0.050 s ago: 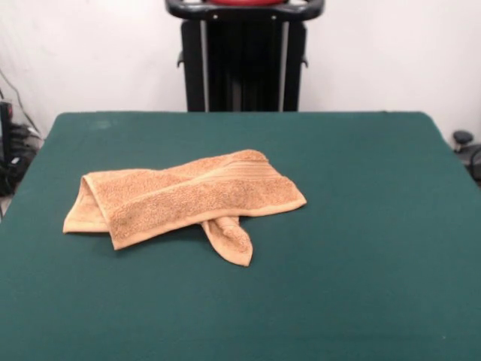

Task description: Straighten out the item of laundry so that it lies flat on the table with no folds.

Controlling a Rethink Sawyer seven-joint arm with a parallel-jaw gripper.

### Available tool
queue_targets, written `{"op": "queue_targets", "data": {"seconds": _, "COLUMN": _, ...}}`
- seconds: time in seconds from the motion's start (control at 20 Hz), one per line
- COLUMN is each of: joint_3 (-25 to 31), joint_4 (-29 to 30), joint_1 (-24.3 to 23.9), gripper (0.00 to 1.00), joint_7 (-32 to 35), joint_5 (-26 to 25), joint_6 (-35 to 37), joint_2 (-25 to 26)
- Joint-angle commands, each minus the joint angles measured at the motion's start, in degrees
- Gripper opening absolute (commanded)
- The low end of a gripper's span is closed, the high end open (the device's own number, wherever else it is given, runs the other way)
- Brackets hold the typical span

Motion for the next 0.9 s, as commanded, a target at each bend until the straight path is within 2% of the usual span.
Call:
{"op": "queue_targets", "data": {"seconds": 0.05, "joint_3": -2.46, "joint_4": 14.99, "joint_1": -3.06, "gripper": 0.00, "joint_7": -3.12, "joint_5": 0.32, "joint_6": 5.56, "joint_2": -4.11}}
{"op": "queue_targets", "data": {"seconds": 0.45, "joint_3": -3.98, "joint_4": 26.53, "joint_1": -10.43, "gripper": 0.00, "joint_7": -11.58, "joint_5": 0.10, "joint_6": -2.59, "joint_2": -10.03}}
{"op": "queue_targets", "data": {"seconds": 0.9, "joint_3": -3.63, "joint_4": 33.44, "joint_1": -18.60, "gripper": 0.00, "joint_7": -18.89, "joint_5": -0.93, "joint_6": -7.37, "joint_2": -14.24}}
